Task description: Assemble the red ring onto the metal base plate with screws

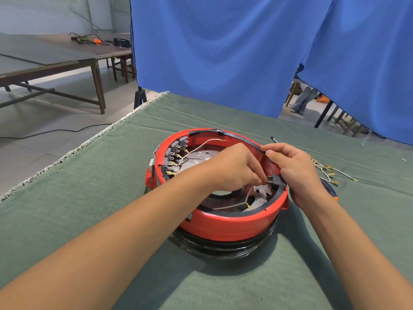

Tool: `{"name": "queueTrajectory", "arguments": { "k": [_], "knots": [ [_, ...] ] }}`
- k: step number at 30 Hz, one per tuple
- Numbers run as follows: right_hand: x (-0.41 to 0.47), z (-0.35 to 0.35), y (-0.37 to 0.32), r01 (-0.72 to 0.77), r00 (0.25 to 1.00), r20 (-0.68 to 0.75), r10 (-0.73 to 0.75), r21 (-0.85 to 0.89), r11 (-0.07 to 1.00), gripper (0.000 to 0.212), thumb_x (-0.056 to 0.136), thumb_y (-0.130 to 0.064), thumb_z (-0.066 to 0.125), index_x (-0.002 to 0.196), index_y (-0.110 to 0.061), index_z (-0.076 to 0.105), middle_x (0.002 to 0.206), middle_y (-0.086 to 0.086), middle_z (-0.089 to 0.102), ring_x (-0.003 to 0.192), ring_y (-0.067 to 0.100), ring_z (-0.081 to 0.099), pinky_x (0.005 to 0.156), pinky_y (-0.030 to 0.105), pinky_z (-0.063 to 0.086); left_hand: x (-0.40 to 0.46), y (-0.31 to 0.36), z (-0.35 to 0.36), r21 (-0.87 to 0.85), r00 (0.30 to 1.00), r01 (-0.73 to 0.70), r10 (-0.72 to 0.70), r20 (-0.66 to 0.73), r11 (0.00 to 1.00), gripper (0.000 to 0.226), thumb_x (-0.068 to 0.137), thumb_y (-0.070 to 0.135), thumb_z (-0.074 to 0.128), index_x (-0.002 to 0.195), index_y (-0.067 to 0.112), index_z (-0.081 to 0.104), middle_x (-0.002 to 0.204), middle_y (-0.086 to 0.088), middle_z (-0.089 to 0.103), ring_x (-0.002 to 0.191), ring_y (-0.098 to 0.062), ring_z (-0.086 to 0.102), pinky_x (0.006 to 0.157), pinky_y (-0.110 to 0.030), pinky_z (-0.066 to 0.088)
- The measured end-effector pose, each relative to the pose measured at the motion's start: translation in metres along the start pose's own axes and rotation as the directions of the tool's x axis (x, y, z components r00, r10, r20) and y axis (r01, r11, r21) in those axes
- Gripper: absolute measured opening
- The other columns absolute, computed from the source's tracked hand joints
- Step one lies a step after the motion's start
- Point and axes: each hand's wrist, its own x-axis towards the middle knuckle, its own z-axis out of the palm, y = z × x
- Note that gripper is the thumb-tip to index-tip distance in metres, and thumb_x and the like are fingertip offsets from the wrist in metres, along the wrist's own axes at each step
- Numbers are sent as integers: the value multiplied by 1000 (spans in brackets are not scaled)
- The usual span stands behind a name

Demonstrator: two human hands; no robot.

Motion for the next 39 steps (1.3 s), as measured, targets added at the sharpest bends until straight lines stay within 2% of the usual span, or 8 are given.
{"name": "queueTrajectory", "arguments": {
  "k": [5,10,13,16,25,29,36,39],
  "knots": [
    [0,0,1,13,1000,-5,-13,3,1000,26,91,-3,55,79,-21,69,77,2,68,71,17,61,70,33,51,0,1,0,-4,1000,-2,2,1,1000,14,85,4,67,95,7,77,60,9,62,54,0,56,62,-14,47],
    [1,1,3,13,1000,-10,-13,8,1000,26,91,-3,56,78,-22,69,73,-2,68,65,11,60,64,27,50,0,3,0,-13,998,49,-48,27,999,10,86,7,66,89,7,75,60,1,67,34,-7,45,37,-14,35],
    [1,1,3,16,1000,-10,-16,3,1000,26,91,-3,56,78,-22,69,76,0,69,70,14,60,70,32,50,0,1,1,-7,995,95,-95,25,995,11,87,13,66,78,11,72,71,-8,73,35,-10,49,34,-16,34],
    [1,0,2,19,1000,-11,-19,-4,1000,25,91,-3,56,79,-21,69,81,2,69,76,17,60,76,36,50,0,0,2,8,996,80,-81,47,997,18,89,12,63,72,15,67,69,-4,72,35,-9,50,35,-17,37],
    [1,3,0,26,999,-28,-25,17,1000,18,91,1,53,89,-7,68,77,3,66,69,14,57,68,28,48,2,2,4,60,998,-40,38,44,997,16,87,4,62,74,9,69,67,-10,70,33,-8,50,42,-12,38],
    [4,7,3,55,997,-62,-54,0,999,18,90,4,51,90,-5,68,72,3,63,60,9,52,54,13,43,5,2,6,25,999,-20,19,47,999,15,87,2,61,75,4,69,71,-21,71,35,-10,51,38,-10,34],
    [6,8,8,66,995,-80,-64,15,998,19,89,3,53,87,-7,69,71,-3,63,53,-3,52,53,10,41,4,-1,7,52,1000,-22,21,20,998,23,84,4,59,65,16,65,56,3,66,35,-10,51,37,-13,35],
    [5,8,10,68,992,-106,-65,30,997,15,88,0,56,85,-12,65,70,-4,63,55,-2,54,53,10,43,6,2,5,131,998,-22,29,-53,991,17,79,15,57,68,14,69,55,5,63,42,-9,53,47,-25,46]
  ]
}}
